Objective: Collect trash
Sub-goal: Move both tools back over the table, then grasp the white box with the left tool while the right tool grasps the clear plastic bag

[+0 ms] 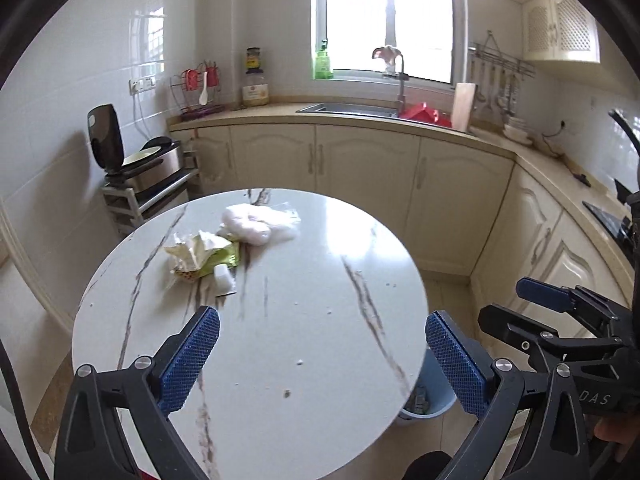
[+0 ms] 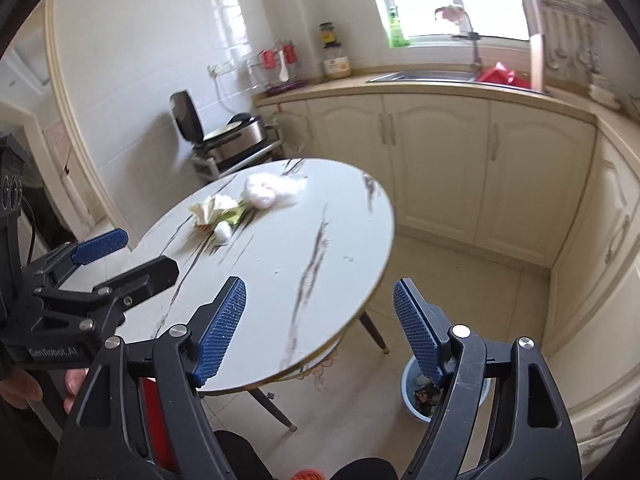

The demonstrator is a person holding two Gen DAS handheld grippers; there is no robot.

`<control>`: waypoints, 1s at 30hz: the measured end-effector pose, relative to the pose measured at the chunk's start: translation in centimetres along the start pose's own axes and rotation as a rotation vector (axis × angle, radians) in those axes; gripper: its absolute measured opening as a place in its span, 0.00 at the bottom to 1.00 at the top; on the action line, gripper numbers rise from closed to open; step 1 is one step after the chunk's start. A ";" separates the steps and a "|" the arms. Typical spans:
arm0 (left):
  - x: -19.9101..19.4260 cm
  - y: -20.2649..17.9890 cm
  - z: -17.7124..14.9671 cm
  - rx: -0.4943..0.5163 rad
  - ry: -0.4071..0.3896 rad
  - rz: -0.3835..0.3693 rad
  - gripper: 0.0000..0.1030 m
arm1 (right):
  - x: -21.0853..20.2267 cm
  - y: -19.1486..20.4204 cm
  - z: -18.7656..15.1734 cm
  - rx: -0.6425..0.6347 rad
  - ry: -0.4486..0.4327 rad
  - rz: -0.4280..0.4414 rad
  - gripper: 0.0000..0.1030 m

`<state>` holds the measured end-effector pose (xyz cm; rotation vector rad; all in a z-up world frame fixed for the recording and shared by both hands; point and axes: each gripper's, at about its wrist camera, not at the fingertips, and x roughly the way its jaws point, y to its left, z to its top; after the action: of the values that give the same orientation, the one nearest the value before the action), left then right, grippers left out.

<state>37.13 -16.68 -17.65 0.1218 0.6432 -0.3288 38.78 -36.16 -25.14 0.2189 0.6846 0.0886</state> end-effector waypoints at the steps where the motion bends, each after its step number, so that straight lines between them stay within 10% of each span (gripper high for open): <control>1: 0.1 1.0 -0.4 -0.016 0.007 -0.006 0.99 | 0.8 0.9 0.0 -0.014 0.016 -0.002 0.77; 14: 10.2 11.5 1.4 -0.184 0.217 0.010 0.93 | 14.1 3.8 2.9 -0.132 0.190 0.010 0.77; 30: 19.8 14.8 5.4 -0.119 0.325 0.005 0.22 | 22.5 2.0 7.8 -0.144 0.234 -0.050 0.77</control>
<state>60.02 -9.10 -25.18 0.0629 0.9824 -0.2665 61.13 -32.15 -32.70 0.0525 0.9126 0.1164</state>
